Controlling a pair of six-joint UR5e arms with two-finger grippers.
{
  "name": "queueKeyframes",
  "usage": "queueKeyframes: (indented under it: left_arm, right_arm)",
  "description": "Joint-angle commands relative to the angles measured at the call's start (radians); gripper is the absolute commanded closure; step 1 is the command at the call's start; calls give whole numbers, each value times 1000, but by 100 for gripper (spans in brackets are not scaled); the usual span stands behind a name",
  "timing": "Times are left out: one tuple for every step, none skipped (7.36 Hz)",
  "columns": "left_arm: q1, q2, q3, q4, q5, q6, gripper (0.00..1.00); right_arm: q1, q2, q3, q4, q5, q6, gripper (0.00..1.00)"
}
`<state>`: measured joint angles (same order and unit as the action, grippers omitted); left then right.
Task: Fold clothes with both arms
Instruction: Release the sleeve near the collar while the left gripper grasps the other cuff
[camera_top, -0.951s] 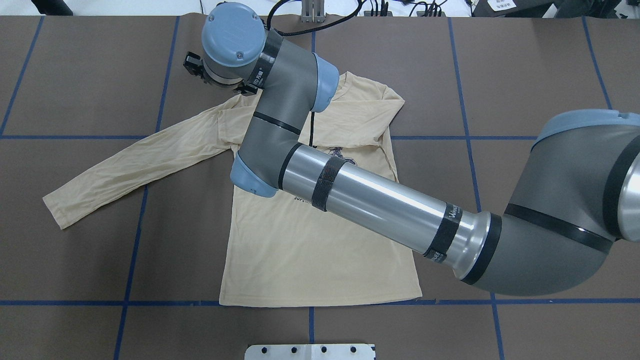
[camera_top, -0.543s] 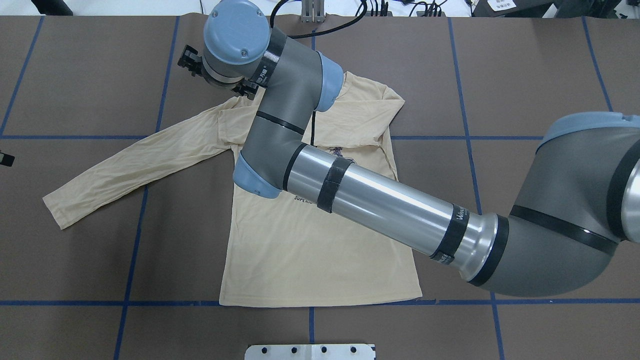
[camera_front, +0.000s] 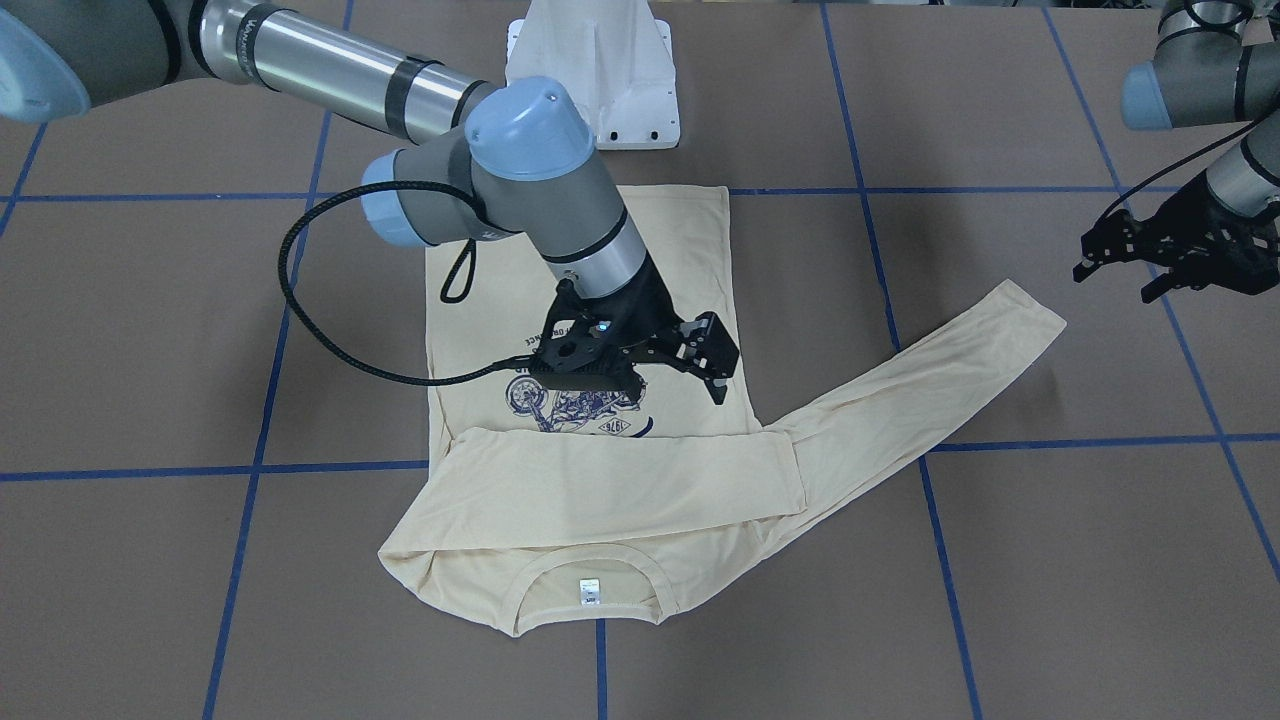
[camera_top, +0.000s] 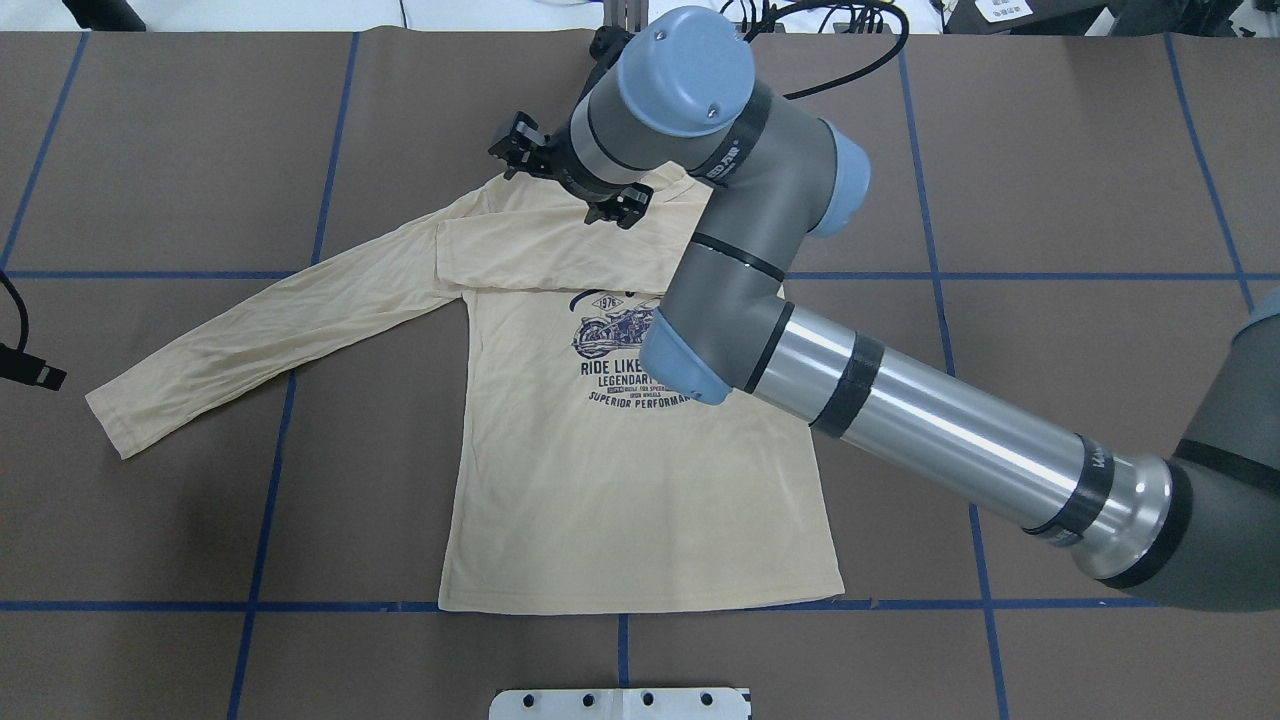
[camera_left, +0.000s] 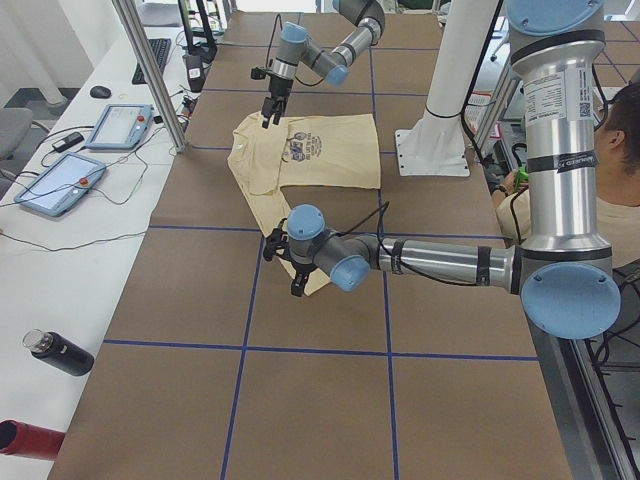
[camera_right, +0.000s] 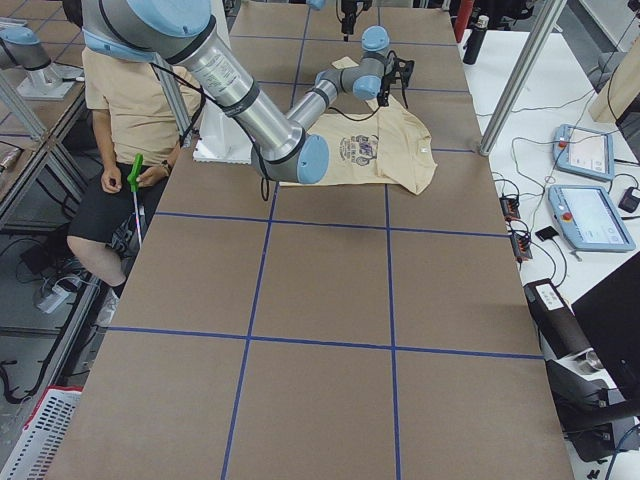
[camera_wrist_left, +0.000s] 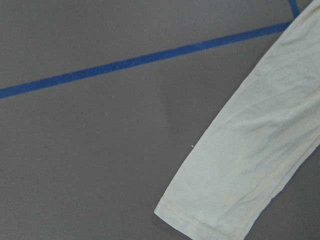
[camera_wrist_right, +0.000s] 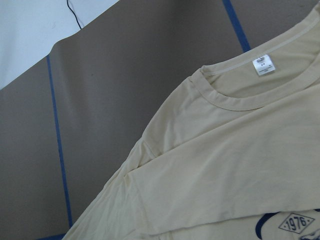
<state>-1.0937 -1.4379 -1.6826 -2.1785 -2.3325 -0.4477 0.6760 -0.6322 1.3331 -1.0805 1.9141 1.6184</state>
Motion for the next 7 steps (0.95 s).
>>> queueKeyframes:
  left_arm:
    - [25,-24,49,-1,-1,-2,12]
    - [31,-47,82,-1,-2,0,18]
    - [32,-70,108,-1,-2,0,24]
    - [32,-84,127,-1,-2,0,30]
    - [43,-88,138,-1,-5,-2,35]
    - [69,-91,150,0,-5,-2,35]
    - [71,-102,164,2,-5,-2,37]
  right_arm:
    - [34,-136,157,-58,57,-12,1]
    - [33,-142,164,-59,54,-12,1]
    - [33,-144,166,-59,52,-12,1]
    - [33,-150,167,-59,52,-12,1]
    - [33,-159,173,-59,51,-12,1]
    - [31,-164,175,-59,51,-12,1]
    - [31,-165,175,-59,49,-12,1]
